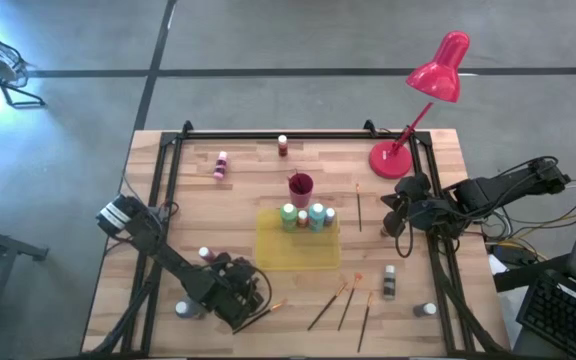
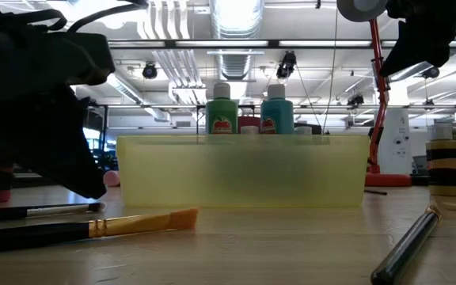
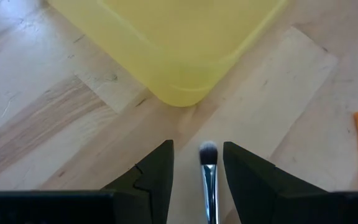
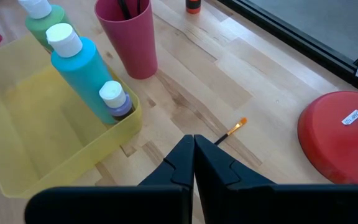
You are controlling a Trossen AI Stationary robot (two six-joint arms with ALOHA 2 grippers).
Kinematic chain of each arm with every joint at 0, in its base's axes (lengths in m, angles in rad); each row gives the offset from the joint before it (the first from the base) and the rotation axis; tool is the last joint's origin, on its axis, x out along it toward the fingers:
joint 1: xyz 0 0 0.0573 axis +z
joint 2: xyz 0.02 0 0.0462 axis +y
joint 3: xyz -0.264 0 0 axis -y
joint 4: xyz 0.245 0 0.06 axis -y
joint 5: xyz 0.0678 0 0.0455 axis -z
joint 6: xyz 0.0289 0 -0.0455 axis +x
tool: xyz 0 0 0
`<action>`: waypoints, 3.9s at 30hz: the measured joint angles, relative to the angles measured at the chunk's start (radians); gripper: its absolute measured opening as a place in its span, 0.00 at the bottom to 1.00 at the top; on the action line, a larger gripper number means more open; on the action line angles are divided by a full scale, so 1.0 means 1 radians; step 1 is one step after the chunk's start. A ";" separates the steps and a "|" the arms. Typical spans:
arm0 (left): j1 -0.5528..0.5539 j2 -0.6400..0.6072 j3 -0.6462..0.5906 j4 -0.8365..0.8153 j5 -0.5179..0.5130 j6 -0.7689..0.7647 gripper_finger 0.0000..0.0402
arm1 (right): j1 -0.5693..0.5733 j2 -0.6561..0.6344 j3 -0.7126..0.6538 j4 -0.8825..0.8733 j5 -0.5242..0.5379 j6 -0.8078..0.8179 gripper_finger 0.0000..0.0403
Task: Pick & Place Paint Supplies
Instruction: Put the silver paint brush into the pink cup
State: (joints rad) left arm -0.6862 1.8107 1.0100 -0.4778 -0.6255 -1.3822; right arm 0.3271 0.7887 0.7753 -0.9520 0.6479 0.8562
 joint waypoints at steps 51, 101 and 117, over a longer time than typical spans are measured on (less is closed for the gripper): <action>0.028 -0.021 -0.003 0.051 0.096 0.077 0.01 | 0.000 0.000 0.000 0.008 0.000 0.000 0.02; 0.534 -0.433 0.000 0.920 0.104 1.514 0.00 | 0.000 0.000 0.000 0.014 0.000 0.000 0.02; 0.819 -0.314 -0.026 1.264 0.579 1.479 0.00 | 0.000 0.000 0.000 0.015 0.000 0.000 0.02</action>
State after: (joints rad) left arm 0.1329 1.4970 0.9839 0.7861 -0.0466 0.0971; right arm 0.3267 0.7887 0.7753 -0.9371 0.6479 0.8562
